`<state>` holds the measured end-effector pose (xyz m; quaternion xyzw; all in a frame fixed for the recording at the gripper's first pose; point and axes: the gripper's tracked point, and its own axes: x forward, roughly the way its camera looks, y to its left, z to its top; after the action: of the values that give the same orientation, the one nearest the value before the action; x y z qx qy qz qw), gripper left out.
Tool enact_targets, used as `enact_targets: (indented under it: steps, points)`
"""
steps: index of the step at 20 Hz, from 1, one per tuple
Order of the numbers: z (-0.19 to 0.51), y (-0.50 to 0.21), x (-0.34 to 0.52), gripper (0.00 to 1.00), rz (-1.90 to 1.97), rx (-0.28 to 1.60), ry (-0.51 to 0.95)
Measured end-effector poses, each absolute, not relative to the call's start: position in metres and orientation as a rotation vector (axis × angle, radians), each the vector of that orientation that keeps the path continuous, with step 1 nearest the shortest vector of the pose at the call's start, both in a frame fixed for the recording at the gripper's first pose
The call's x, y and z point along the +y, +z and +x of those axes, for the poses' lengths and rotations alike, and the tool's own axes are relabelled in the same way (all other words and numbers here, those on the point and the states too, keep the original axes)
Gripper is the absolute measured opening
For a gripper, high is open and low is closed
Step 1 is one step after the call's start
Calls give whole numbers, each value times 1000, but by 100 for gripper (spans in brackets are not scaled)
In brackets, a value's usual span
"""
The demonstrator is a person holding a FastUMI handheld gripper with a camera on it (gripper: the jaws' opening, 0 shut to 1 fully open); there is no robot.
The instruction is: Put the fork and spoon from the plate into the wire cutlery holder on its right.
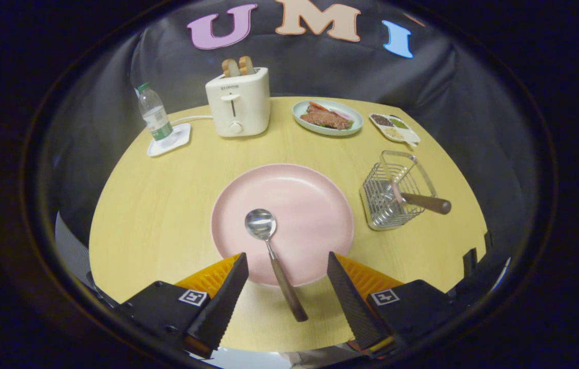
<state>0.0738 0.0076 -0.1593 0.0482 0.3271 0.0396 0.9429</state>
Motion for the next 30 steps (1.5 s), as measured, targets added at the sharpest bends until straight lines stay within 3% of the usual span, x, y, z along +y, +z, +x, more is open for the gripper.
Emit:
enact_targets:
  steps: [5, 10, 13, 15, 20, 30]
  points:
    - [82, -183, 16, 92, 85, 690, 108]
    - [87, -198, 23, 70, 88, 717, 128]
    - [89, -203, 23, 42, 102, 729, 125]
    - [86, -209, 24, 40, 117, 742, 126]
    - [89, -205, 37, 9, 206, 750, 182]
    - [80, -184, 29, 7, 120, 731, 145]
